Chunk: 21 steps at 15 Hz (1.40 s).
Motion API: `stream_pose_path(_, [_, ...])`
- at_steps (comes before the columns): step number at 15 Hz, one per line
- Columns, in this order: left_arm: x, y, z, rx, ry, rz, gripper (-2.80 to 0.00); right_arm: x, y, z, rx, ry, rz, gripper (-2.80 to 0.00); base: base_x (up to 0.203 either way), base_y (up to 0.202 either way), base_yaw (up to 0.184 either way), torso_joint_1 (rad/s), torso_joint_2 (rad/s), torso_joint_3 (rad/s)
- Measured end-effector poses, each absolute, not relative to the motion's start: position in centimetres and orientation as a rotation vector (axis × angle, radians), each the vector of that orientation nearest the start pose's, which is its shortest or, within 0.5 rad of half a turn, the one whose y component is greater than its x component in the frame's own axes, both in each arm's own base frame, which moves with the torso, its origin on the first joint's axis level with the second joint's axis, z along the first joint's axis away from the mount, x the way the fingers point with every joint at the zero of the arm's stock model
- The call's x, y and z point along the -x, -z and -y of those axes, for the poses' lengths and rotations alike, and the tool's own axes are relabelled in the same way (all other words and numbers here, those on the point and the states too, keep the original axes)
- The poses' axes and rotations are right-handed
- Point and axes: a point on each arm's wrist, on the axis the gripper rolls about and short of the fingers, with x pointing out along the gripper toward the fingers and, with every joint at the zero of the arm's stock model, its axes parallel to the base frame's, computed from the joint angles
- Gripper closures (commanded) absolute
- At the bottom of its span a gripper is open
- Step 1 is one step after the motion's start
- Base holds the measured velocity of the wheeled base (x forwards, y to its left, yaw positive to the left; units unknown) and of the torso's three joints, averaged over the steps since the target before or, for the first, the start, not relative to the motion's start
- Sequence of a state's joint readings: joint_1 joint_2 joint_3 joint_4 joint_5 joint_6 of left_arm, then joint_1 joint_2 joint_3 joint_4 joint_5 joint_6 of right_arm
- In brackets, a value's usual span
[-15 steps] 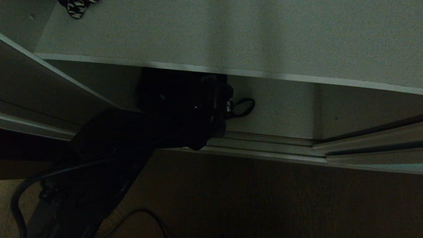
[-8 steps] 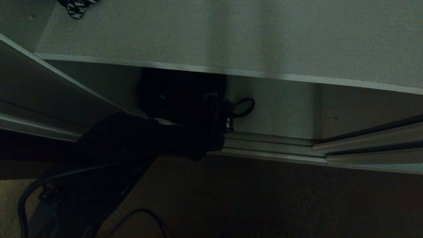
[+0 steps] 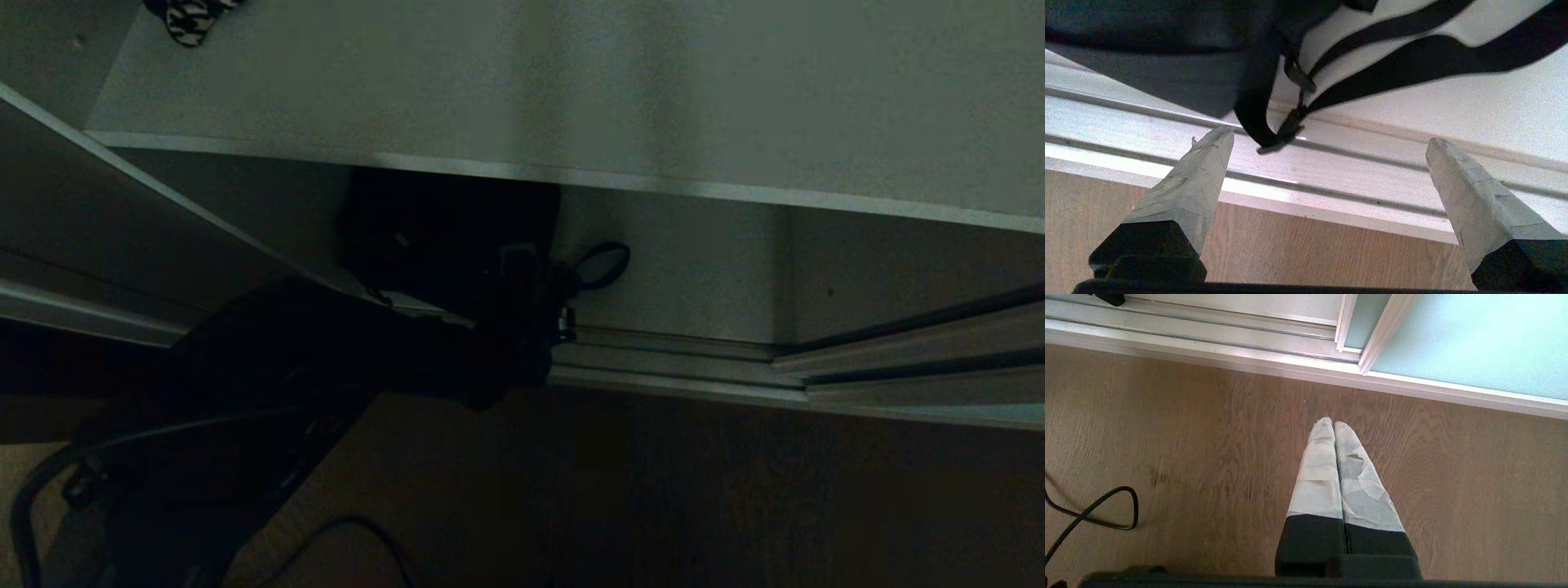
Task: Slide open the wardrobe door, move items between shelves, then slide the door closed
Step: Place the bag on the lower shelf
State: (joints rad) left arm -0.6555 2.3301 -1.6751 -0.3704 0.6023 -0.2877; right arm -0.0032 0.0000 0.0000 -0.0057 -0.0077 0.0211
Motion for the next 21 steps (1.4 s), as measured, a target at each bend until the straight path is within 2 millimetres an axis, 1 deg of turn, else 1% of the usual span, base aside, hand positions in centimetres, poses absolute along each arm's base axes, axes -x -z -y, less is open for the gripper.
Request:
stream_pose_path(2, [-39.1, -14.8, 28.5, 0.121, 0.016, -0.228, -2.80, 2.3, -7.6, 0.0, -0.021, 0.011, 0.005, 0.00, -0.047, 0.000, 0.001, 0.005, 0.00, 0.001])
stream_pose_path(5, [-38.8, -15.3, 28.3, 0.120, 0.015, -0.224, -2.80, 2.3, -7.6, 0.0, -0.021, 0.011, 0.006, 0.00, -0.190, 0.000, 0.001, 0.002, 0.00, 0.002])
stream_pose_path(10, [-38.3, -16.9, 27.9, 0.130, 0.020, -0.198, -2.80, 2.3, -7.6, 0.0, -0.021, 0.011, 0.006, 0.00, -0.195, 0.000, 0.000, 0.003, 0.00, 0.002])
stream_pose_path(13, [-37.9, -17.2, 27.7, 0.128, 0.022, -0.200, -2.80, 2.3, -7.6, 0.0, -0.022, 0.011, 0.005, 0.00, 0.000, 0.000, 0.000, 0.000, 0.00, 0.000])
stream_pose_path(16, [-37.2, -17.7, 27.0, 0.121, 0.020, -0.207, -2.80, 2.3, -7.6, 0.0, -0.022, 0.011, 0.006, 0.00, 0.000, 0.000, 0.000, 0.000, 0.00, 0.000])
stream_pose_path(17, [-36.9, -18.0, 26.9, 0.115, 0.025, -0.207, 0.00, 2.3, -7.6, 0.0, -0.022, 0.011, 0.006, 0.00, 0.000, 0.000, 0.000, 0.000, 0.00, 0.000])
stream_pose_path(19, [-36.3, -18.2, 26.2, 0.087, 0.022, -0.222, 0.00, 2.3, -7.6, 0.0, -0.021, 0.012, 0.006, 0.00, 0.000, 0.000, 0.000, 0.000, 0.00, 0.000])
stream_pose_path(21, [-35.3, -18.4, 25.6, 0.066, 0.030, -0.239, 0.00, 2.3, -7.6, 0.0, -0.021, 0.010, 0.006, 0.00, 0.000, 0.000, 0.000, 0.000, 0.00, 0.000])
